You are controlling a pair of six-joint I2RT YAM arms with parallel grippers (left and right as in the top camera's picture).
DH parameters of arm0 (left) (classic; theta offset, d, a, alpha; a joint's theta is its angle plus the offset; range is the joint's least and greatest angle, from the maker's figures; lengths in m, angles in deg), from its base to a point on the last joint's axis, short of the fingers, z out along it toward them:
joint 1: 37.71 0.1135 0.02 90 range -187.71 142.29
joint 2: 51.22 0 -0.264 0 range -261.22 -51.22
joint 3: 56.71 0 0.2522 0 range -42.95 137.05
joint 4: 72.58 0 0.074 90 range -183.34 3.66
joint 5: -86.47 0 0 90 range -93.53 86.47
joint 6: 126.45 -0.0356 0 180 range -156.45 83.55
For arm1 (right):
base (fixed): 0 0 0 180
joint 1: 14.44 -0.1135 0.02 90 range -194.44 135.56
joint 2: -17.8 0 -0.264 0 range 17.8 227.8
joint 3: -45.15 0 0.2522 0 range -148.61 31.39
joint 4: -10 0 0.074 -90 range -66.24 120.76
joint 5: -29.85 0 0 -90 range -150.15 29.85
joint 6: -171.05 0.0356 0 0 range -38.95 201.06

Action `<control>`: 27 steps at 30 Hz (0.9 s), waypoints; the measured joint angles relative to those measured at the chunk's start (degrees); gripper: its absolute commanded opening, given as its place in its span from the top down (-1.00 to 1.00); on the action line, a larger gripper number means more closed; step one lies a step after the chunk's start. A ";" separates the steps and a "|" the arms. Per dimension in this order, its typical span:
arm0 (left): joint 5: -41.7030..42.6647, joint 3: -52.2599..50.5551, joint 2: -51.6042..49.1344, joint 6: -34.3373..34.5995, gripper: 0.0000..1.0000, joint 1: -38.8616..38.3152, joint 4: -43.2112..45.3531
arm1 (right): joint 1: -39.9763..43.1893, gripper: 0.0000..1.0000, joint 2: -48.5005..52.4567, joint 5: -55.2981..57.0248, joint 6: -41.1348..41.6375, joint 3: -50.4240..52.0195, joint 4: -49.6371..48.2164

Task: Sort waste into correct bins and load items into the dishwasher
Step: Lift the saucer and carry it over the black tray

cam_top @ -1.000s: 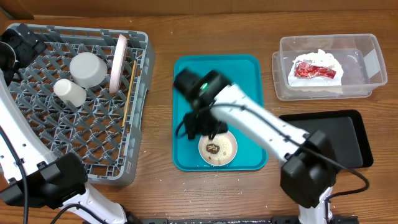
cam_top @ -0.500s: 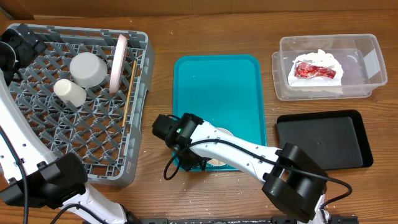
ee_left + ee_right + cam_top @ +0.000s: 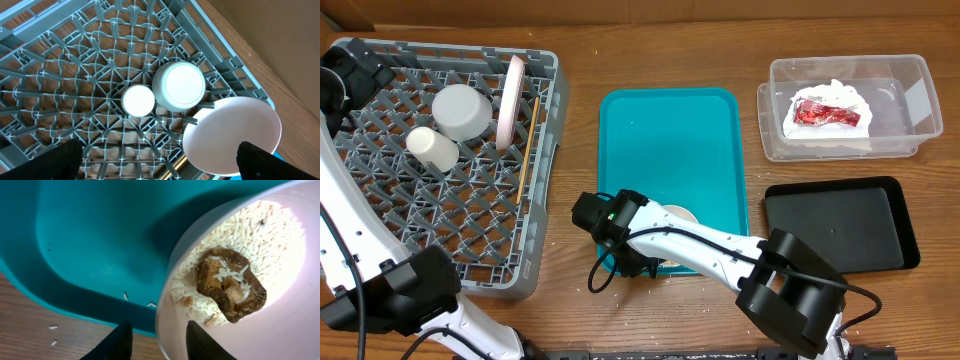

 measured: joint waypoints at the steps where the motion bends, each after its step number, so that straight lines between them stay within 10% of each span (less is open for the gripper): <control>1: 0.00 0.00 0.00 0.00 -1.00 0.00 0.00 | -0.04 0.34 0.00 0.04 -0.02 0.09 -0.28; 10: 0.00 0.00 0.00 0.00 -1.00 0.00 0.00 | -0.42 0.91 0.00 0.55 -0.02 3.04 -1.95; 27: 0.00 0.00 0.00 0.00 -1.00 0.00 -0.02 | 1.53 0.93 0.02 2.25 6.86 -5.64 8.68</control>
